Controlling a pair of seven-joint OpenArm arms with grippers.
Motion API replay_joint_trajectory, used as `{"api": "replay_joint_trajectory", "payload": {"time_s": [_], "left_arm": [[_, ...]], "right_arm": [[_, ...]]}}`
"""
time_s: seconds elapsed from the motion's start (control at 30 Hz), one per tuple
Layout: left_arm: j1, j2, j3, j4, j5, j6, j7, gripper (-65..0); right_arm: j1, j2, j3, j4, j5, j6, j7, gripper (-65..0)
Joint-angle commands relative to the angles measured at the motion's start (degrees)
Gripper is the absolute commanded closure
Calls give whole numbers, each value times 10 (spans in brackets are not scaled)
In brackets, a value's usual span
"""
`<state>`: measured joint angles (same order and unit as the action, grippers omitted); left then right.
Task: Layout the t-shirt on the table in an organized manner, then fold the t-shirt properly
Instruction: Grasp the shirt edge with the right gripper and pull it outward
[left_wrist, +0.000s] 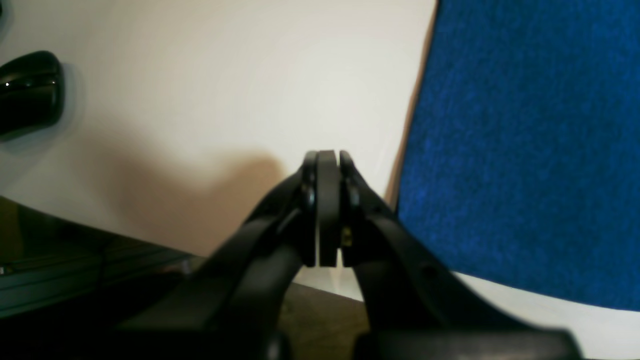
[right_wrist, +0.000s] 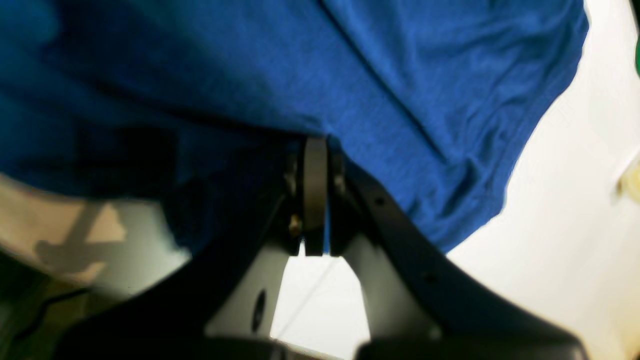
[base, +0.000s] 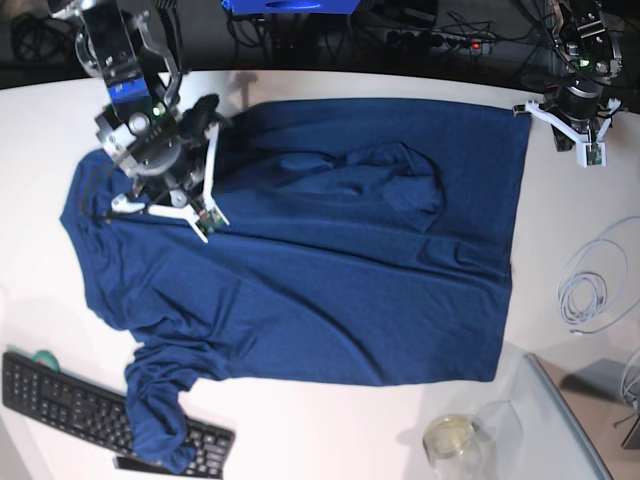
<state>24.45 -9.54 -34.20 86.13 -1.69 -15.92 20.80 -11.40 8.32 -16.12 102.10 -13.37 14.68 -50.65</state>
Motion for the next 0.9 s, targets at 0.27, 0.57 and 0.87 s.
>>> {"api": "replay_joint_trajectory", "payload": {"time_s": [0.27, 0.57, 0.87], "left_arm": [[-9, -7, -4, -9, -2, 4, -11, 0], [-11, -7, -4, -12, -6, 4, -11, 0], [-12, -4, 1, -16, -7, 4, -14, 0]], "right_arm": [[84, -4, 3, -124, -2, 0, 43, -147], [-8, -41, 121, 40, -2, -6, 45, -215], [-21, -81, 346, -26, -1, -1, 82, -215]]}}
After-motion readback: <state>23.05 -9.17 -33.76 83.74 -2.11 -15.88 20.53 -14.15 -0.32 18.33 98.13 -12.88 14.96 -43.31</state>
